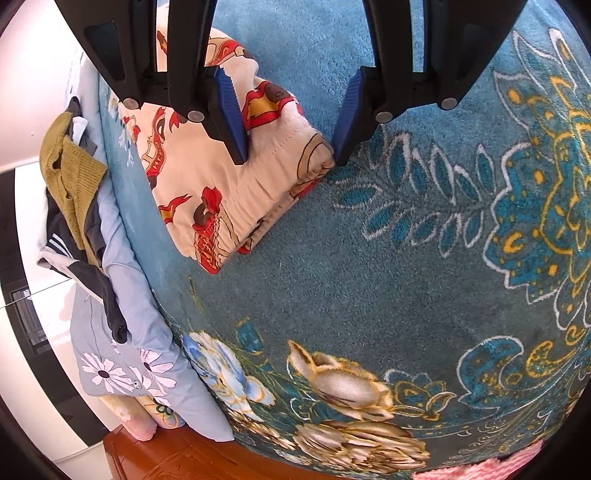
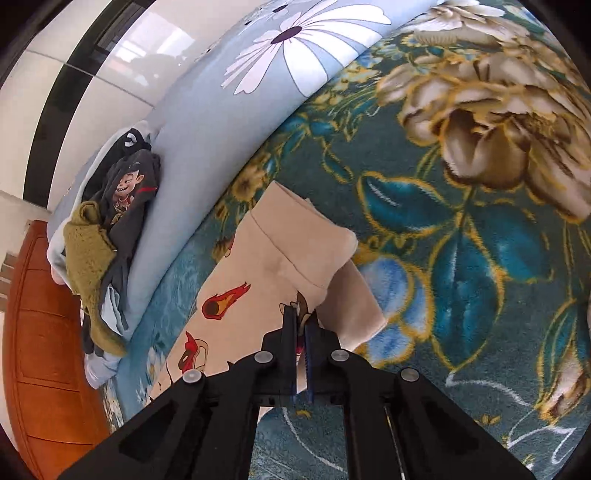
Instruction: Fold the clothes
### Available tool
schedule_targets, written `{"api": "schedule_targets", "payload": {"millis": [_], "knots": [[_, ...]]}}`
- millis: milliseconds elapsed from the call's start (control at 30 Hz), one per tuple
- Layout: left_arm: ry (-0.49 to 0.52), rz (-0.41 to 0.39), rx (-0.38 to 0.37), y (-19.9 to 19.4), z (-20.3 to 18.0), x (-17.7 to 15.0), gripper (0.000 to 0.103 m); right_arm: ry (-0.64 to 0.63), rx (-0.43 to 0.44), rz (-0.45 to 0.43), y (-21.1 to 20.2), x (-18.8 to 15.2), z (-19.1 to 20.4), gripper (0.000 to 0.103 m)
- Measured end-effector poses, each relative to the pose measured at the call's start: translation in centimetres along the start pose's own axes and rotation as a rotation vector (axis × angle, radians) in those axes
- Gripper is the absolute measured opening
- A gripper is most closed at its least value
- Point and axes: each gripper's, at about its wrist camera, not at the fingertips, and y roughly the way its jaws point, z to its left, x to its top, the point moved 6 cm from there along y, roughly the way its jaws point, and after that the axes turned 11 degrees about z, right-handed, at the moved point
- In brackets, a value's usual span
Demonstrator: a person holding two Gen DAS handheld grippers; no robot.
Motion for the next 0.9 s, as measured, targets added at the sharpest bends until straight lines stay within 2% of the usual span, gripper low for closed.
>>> {"api": "schedule_targets", "payload": {"millis": [33, 100, 167, 300, 400, 533, 567, 600, 633, 667, 767, 833, 900], "knots": [[-0.007, -0.003, -0.005, 0.0, 0.1, 0.0, 0.050, 0.010, -0.006, -0.013, -0.4, -0.2, -0.4, 0.011], [-0.018, -0.009, -0.015, 0.0, 0.2, 0.0, 0.050, 0.039, -0.007, -0.035, -1.2, -0.7, -1.2, 0.032], [-0.024, -0.017, -0.019, 0.1, 0.2, -0.1, 0.050, 0.102, 0.038, -0.036, -1.6, -1.2, -2.1, 0.042], [-0.027, -0.019, -0.015, 0.1, -0.1, -0.1, 0.050, 0.225, 0.123, -0.036, -1.8, -1.8, -3.7, 0.052], [-0.044, -0.022, -0.035, 0.1, -0.1, 0.1, 0.050, 0.285, 0.172, -0.076, -1.5, -1.1, -3.7, 0.057], [-0.072, -0.034, -0.052, 0.0, -0.2, 0.2, 0.047, 0.279, 0.134, -0.093, -0.8, -0.1, -2.7, 0.057], [-0.076, -0.036, -0.043, 0.0, -0.2, 0.2, 0.039, 0.276, 0.121, -0.090, -0.7, 0.0, -2.4, 0.051], [-0.081, -0.033, -0.033, 0.0, -0.2, 0.2, 0.030, 0.270, 0.116, -0.079, -0.5, 0.1, -1.9, 0.032], [-0.087, -0.027, -0.021, 0.0, -0.3, 0.3, 0.026, 0.265, 0.110, -0.055, -0.2, 0.0, -1.6, 0.018], [-0.091, -0.024, -0.009, 0.0, -0.3, 0.3, 0.023, 0.258, 0.099, -0.035, 0.1, 0.0, -1.2, 0.013], [-0.060, -0.035, 0.020, -1.2, -1.6, 0.8, 0.020, 0.201, 0.087, -0.049, -0.9, 0.5, 0.4, 0.012], [-0.011, -0.044, 0.028, -2.7, -3.1, 1.4, 0.019, 0.164, 0.119, -0.046, -1.9, 1.1, 1.8, 0.012], [0.041, -0.065, 0.005, -5.3, -5.1, 1.9, 0.019, 0.110, 0.154, -0.047, -3.4, 1.9, 3.4, 0.012]]}}
